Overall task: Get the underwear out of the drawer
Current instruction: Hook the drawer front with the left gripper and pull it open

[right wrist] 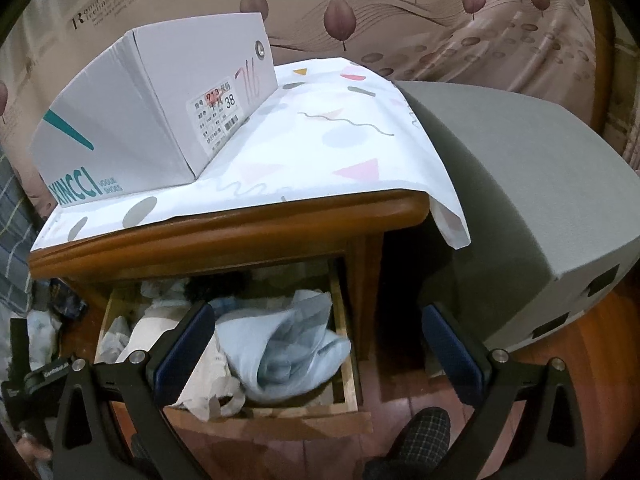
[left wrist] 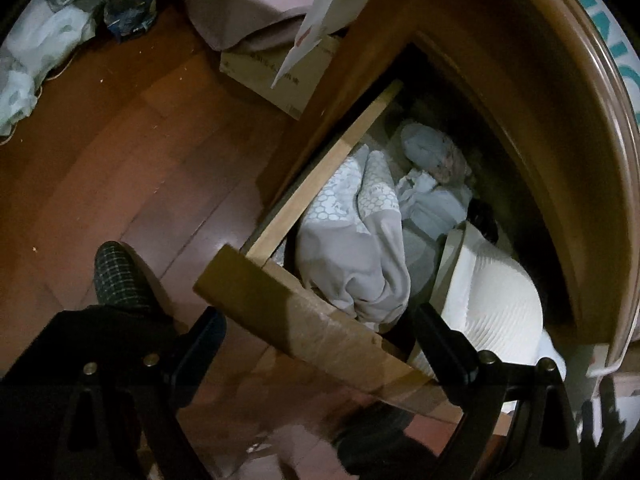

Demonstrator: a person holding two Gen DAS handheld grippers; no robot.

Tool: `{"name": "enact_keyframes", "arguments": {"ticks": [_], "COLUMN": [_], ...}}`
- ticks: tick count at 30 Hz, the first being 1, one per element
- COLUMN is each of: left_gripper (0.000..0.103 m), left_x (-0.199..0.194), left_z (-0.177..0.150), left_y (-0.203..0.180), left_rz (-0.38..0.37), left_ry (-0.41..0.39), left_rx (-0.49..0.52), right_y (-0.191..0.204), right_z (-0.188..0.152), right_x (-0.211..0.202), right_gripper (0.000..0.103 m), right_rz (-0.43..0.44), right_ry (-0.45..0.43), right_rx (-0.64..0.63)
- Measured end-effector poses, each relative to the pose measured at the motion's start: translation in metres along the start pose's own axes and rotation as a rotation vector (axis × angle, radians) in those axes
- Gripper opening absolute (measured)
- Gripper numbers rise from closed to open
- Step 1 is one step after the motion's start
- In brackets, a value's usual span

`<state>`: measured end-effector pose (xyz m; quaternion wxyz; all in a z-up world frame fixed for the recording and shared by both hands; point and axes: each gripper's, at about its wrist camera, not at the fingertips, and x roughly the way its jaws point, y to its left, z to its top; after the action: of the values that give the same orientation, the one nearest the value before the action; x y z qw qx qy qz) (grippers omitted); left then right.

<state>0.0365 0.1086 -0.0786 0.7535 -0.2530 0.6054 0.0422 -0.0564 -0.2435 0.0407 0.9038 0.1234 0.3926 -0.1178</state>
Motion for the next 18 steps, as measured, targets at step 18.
{"name": "enact_keyframes", "arguments": {"ticks": [18], "left_gripper": [0.098], "left_x": [-0.015], "left_z": [-0.022], "left_y": [0.003], "left_rz": [0.081], "left_ry": [0.018], "left_rx": [0.118], "right_y": [0.006], "right_z": [-0.008], "right_x": [0.024], "right_gripper": [0.103], "right_rz": [0.0], "right_ry": [0.13], "right_rx": [-0.043]}}
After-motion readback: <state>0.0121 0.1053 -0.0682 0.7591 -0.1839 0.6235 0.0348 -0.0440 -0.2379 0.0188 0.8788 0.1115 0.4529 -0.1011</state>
